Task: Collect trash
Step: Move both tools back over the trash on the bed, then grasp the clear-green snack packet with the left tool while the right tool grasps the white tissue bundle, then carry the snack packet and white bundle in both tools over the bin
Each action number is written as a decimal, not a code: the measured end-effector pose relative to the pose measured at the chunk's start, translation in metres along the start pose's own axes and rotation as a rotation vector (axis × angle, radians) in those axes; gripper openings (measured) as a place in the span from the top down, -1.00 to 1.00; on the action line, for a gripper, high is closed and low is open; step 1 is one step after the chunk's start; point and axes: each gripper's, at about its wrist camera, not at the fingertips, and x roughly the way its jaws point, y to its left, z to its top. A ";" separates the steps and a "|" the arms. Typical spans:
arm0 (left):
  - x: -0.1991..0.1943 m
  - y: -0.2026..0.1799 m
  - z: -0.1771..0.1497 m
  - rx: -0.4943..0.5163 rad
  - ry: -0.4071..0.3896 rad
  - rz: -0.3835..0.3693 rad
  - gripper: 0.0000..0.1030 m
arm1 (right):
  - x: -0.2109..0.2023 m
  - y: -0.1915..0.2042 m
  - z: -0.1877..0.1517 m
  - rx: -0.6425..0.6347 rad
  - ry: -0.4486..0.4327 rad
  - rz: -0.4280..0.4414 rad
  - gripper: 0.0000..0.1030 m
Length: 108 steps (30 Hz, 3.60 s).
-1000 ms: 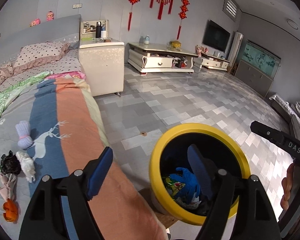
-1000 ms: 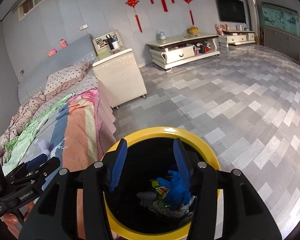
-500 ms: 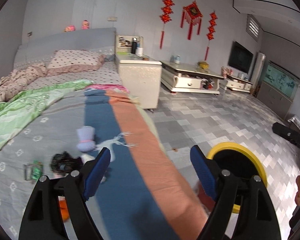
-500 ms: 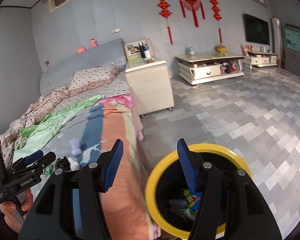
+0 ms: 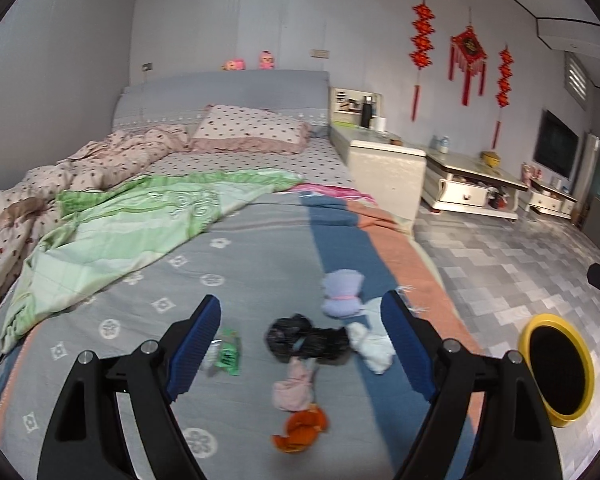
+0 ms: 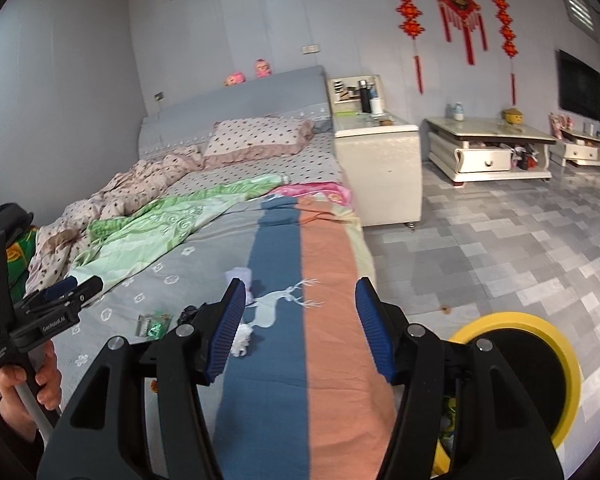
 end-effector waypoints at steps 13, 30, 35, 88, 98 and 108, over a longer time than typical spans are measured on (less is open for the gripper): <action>0.055 0.079 -0.024 -0.082 0.100 0.101 -0.53 | 0.109 0.067 -0.024 -0.107 0.143 0.054 -0.06; 0.164 0.117 -0.074 -0.140 0.274 0.132 -0.53 | 0.246 0.088 -0.089 -0.205 0.341 0.052 -0.05; 0.186 0.120 -0.083 -0.154 0.304 0.126 -0.53 | 0.270 0.092 -0.100 -0.240 0.365 0.055 -0.05; 0.043 0.172 -0.010 -0.127 0.065 0.216 0.44 | 0.116 0.105 -0.051 -0.215 0.183 0.108 0.54; -0.016 0.088 0.036 -0.069 -0.043 0.078 0.44 | 0.035 0.086 -0.012 -0.203 0.046 0.092 0.54; -0.047 -0.028 0.062 0.036 -0.089 -0.101 0.44 | -0.028 0.030 0.015 -0.149 -0.034 0.023 0.54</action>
